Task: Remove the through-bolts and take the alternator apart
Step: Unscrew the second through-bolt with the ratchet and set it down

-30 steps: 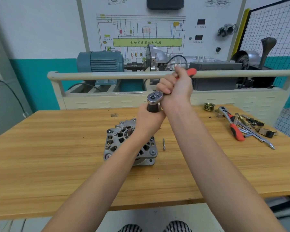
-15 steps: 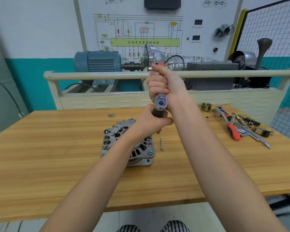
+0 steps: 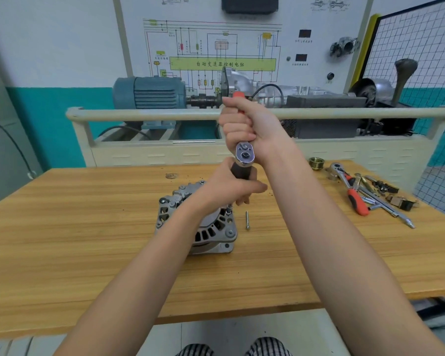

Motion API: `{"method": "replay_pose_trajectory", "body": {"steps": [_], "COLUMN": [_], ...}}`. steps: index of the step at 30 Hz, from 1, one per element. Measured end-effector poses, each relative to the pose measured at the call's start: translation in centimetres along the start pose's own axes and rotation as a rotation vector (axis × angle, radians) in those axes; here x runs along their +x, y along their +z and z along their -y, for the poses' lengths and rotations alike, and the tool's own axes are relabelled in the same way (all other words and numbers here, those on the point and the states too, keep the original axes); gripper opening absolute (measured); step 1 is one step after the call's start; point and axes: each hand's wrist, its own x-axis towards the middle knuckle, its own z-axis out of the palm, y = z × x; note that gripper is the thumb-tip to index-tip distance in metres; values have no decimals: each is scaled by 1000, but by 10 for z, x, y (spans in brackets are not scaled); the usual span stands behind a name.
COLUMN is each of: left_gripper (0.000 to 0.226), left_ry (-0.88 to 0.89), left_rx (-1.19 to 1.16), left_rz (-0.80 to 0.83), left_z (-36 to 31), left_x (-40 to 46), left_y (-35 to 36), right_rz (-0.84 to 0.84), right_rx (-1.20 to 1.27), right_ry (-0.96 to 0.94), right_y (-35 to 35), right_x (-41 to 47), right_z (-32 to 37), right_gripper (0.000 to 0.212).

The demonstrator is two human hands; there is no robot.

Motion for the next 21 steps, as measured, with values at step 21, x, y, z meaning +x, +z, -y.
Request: {"method": "replay_pose_trajectory", "body": {"steps": [21], "left_gripper": [32], "left_ry": [9], "left_rx": [39], "left_rz": [-114], "left_z": [4], "left_x": [-2], "left_y": [6], "right_rz": [0], "right_rx": [42], "right_ry": [14], "right_y": [5], "right_x": [2], "right_z": [-6], "right_gripper": [40]}}
